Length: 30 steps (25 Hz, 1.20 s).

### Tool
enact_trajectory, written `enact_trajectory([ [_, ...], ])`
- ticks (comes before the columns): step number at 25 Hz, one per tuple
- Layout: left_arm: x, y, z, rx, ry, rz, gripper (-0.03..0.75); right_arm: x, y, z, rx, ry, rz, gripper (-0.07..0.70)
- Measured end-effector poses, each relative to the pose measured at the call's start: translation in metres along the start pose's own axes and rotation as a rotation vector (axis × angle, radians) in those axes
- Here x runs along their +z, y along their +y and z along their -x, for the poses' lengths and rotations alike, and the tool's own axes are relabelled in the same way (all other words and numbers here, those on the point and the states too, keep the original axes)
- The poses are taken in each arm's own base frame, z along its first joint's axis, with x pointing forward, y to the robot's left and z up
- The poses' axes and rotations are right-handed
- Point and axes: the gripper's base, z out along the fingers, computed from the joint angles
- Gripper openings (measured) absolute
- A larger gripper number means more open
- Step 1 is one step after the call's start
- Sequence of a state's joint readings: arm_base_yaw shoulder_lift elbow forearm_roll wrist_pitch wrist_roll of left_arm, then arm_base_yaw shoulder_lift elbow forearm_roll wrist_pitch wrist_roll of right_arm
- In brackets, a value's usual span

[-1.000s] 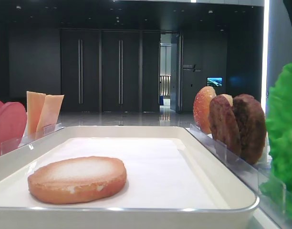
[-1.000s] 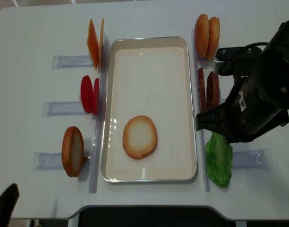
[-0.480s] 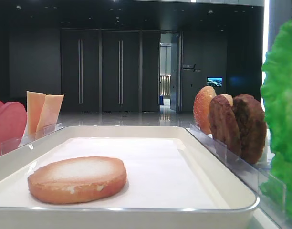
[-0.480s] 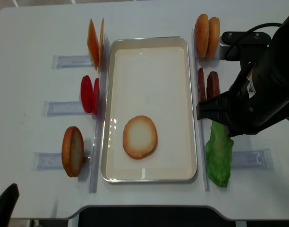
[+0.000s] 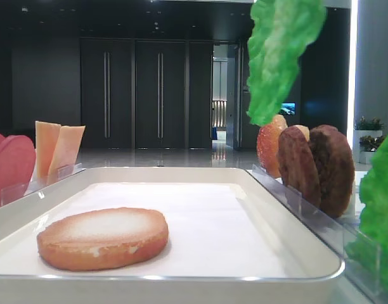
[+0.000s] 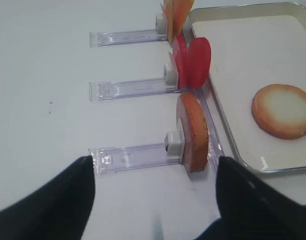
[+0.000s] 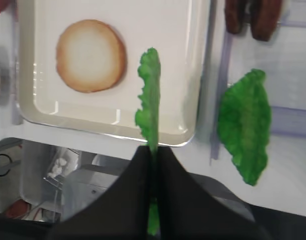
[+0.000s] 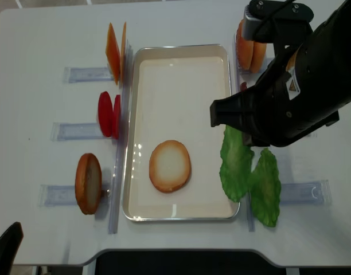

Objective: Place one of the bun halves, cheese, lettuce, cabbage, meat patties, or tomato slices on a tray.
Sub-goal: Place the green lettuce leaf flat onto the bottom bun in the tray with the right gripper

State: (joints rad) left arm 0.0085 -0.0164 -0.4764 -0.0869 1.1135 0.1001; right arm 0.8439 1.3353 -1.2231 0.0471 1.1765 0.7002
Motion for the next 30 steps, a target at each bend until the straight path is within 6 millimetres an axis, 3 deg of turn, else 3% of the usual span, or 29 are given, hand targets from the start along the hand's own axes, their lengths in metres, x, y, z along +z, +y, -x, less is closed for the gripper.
enact_trajectory([
  [5, 0.0, 0.0, 0.0, 0.0, 0.0, 0.0, 0.576, 0.002, 0.016, 0.006, -0.016, -0.061, 0.153, 0.003],
  [10, 0.0, 0.0, 0.0, 0.0, 0.0, 0.0, 0.576, 0.016, 0.034, 0.015, -0.058, -0.075, 0.289, 0.003],
  [22, 0.0, 0.0, 0.0, 0.0, 0.0, 0.0, 0.576, 0.081, 0.063, 0.03, -0.135, -0.003, 0.431, 0.003],
  [30, 0.0, 0.0, 0.0, 0.0, -0.001, 0.0, 0.576, 0.118, 0.071, 0.035, -0.15, 0.035, 0.482, 0.003],
])
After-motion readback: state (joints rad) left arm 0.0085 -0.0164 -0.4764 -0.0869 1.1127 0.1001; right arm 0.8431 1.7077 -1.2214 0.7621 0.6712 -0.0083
